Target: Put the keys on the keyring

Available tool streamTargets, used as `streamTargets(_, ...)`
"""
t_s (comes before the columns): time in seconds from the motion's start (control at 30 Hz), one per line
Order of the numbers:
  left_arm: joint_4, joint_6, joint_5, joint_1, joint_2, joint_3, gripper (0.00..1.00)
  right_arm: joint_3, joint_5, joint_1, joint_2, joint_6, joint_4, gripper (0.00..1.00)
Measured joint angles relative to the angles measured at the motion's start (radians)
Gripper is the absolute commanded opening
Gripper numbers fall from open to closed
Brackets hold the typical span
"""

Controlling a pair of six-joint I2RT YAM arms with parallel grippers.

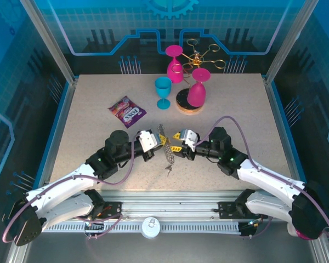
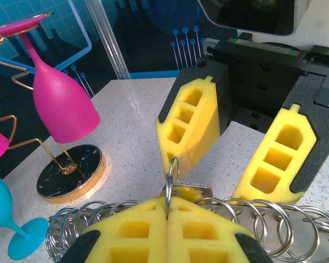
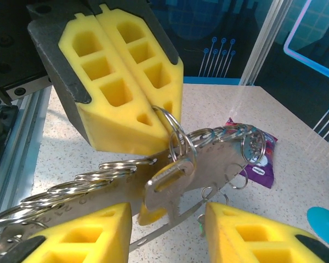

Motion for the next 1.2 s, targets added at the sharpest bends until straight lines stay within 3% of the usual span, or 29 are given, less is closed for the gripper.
streamTargets(0.2, 0.007, -0.019, 0.009, 0.0, -0.002, 0.0, 0.0, 0.018, -0.015, 0.012, 0.03, -0.001, 0.022, 0.35)
streamTargets(0.53, 0.007, -0.031, 0.01, 0.0, -0.021, -0.001, 0.0, 0.02, 0.047, 0.015, 0.013, -0.06, -0.002, 0.01)
streamTargets(0.93, -0.042, -0.014, 0.072, 0.0, -0.032, 0.009, 0.0, 0.099, 0.067, 0.048, 0.033, -0.219, -0.203, 0.0)
streamTargets(1.0, -0.045, -0.014, 0.077, 0.001, -0.031, 0.009, 0.0, 0.12, 0.064, 0.053, 0.05, -0.231, -0.232, 0.06)
streamTargets(1.13, -0.029, -0.006, 0.078, 0.001, -0.027, 0.009, 0.0, 0.137, 0.058, 0.052, 0.047, -0.239, -0.279, 0.37)
streamTargets(1.2, -0.018, 0.002, 0.08, 0.003, -0.024, 0.009, 0.0, 0.137, 0.051, 0.043, 0.037, -0.238, -0.296, 0.42)
